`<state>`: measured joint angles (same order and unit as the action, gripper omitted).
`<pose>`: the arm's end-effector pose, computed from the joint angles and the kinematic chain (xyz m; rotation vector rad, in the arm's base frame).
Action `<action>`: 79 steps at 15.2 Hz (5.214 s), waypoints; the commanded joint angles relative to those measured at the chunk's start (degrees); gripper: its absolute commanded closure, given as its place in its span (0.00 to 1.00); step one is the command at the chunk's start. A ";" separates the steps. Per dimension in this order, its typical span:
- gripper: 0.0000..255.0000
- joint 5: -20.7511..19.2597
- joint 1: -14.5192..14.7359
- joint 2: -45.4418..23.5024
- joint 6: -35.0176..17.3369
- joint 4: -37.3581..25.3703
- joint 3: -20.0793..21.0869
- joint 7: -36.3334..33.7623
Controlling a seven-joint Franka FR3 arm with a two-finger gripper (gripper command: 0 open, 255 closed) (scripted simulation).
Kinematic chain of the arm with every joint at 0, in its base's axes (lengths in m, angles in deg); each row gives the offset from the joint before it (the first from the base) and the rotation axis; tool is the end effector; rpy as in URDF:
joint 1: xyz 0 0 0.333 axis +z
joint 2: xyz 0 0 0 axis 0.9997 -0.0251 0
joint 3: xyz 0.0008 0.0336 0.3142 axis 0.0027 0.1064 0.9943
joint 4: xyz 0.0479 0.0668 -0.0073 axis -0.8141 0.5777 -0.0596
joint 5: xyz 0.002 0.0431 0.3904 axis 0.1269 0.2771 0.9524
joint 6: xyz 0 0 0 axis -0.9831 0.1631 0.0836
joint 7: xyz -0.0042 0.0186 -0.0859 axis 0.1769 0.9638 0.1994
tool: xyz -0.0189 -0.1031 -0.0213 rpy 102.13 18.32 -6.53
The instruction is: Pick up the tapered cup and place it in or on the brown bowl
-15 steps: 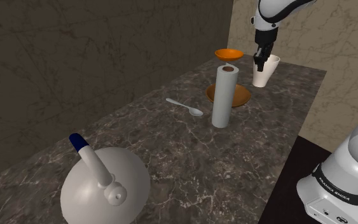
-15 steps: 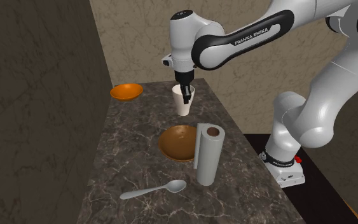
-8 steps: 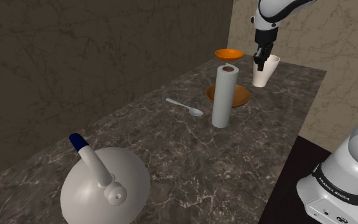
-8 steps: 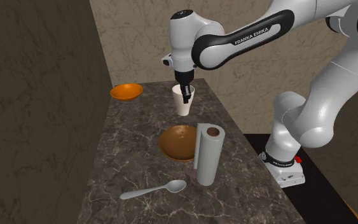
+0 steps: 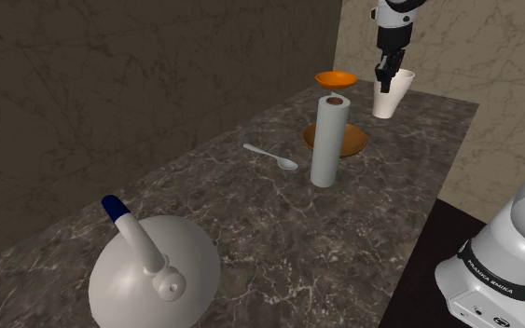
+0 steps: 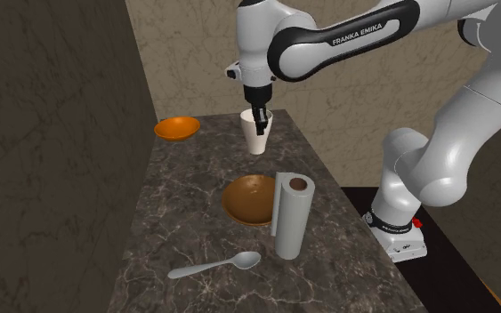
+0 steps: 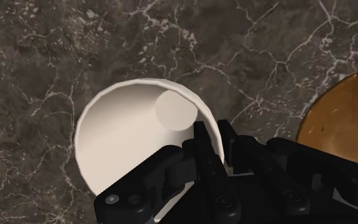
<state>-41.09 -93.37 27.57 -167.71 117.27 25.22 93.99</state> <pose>0.4201 -0.1266 0.5053 2.9702 0.2328 -0.1174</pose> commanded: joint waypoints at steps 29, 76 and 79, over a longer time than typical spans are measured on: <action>1.00 7.07 7.14 -0.55 20.92 -18.35 14.69 -16.30; 0.00 9.05 9.53 -2.43 14.07 -12.53 19.29 -23.72; 0.00 9.05 9.53 -2.43 14.07 -12.53 19.29 -23.72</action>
<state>-32.03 -83.84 25.16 -153.68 104.80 44.52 70.26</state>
